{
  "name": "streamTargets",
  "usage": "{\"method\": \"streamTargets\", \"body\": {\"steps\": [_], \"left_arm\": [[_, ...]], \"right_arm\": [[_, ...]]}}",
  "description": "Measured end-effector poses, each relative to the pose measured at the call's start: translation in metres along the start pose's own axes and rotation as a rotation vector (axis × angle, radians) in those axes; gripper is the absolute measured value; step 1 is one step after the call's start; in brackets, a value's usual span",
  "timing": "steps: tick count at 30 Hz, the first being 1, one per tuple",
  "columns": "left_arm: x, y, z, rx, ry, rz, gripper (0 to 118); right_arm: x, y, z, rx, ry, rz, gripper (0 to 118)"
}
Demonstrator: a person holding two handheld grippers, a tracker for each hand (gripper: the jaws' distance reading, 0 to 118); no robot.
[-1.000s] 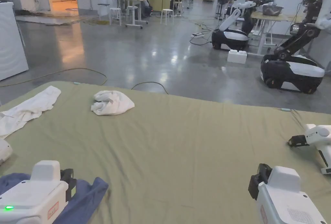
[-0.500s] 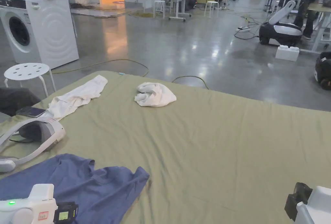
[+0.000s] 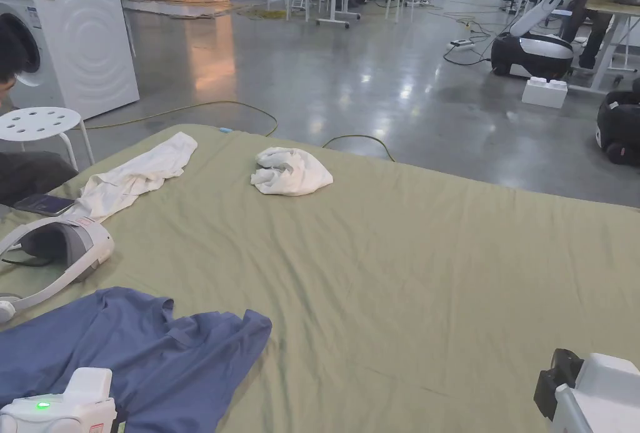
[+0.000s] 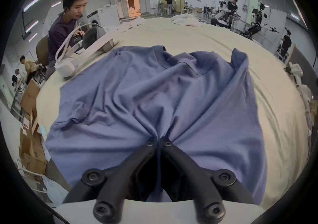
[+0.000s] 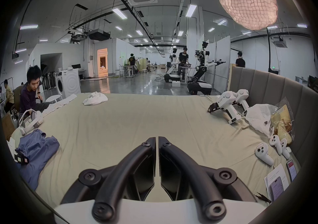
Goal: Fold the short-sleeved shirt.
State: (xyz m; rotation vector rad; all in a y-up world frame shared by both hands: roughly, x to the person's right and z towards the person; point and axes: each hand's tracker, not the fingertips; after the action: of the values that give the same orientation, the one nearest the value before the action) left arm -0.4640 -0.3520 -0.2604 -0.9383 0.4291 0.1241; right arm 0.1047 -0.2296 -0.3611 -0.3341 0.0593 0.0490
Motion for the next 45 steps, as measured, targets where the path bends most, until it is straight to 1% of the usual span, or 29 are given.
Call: {"method": "streamTargets", "body": {"steps": [1, 4, 8, 11, 15, 18, 20, 26, 32, 37, 41, 45], "left_arm": [[-0.004, -0.003, 0.000, 0.001, -0.037, 0.009, 0], [-0.010, -0.004, 0.004, 0.032, -0.050, 0.029, 0], [-0.023, 0.001, 0.022, 0.167, -0.067, 0.088, 0], [-0.032, 0.006, 0.047, 0.262, -0.090, 0.141, 0], [-0.030, 0.013, 0.089, 0.329, -0.099, 0.135, 0], [-0.028, 0.028, 0.121, 0.415, -0.133, 0.184, 0], [-0.025, 0.039, 0.137, 0.459, -0.128, 0.177, 0], [-0.011, 0.095, 0.189, 0.624, -0.203, 0.136, 0], [0.039, 0.143, 0.244, 0.740, -0.310, 0.048, 0], [0.105, 0.165, 0.280, 0.801, -0.437, -0.014, 0], [0.166, 0.175, 0.292, 0.796, -0.531, -0.096, 0], [0.239, 0.176, 0.290, 0.738, -0.656, -0.169, 0]], "right_arm": [[0.000, 0.000, 0.000, -0.002, 0.000, 0.002, 2], [-0.001, 0.000, 0.001, -0.003, 0.001, 0.004, 2], [0.001, 0.000, 0.002, -0.001, -0.001, 0.001, 2], [0.003, 0.003, 0.004, 0.005, -0.003, 0.001, 2], [0.007, 0.006, 0.008, 0.019, -0.001, -0.004, 2], [0.009, 0.007, 0.009, 0.026, -0.001, -0.003, 2], [0.011, 0.009, 0.011, 0.030, -0.001, -0.010, 2], [0.018, 0.016, 0.017, 0.051, -0.006, -0.018, 2], [0.030, 0.024, 0.025, 0.077, -0.015, -0.035, 2], [0.045, 0.029, 0.036, 0.103, -0.033, -0.045, 2], [0.060, 0.034, 0.045, 0.121, -0.056, -0.059, 2], [0.077, 0.037, 0.055, 0.138, -0.087, -0.064, 2]]}}
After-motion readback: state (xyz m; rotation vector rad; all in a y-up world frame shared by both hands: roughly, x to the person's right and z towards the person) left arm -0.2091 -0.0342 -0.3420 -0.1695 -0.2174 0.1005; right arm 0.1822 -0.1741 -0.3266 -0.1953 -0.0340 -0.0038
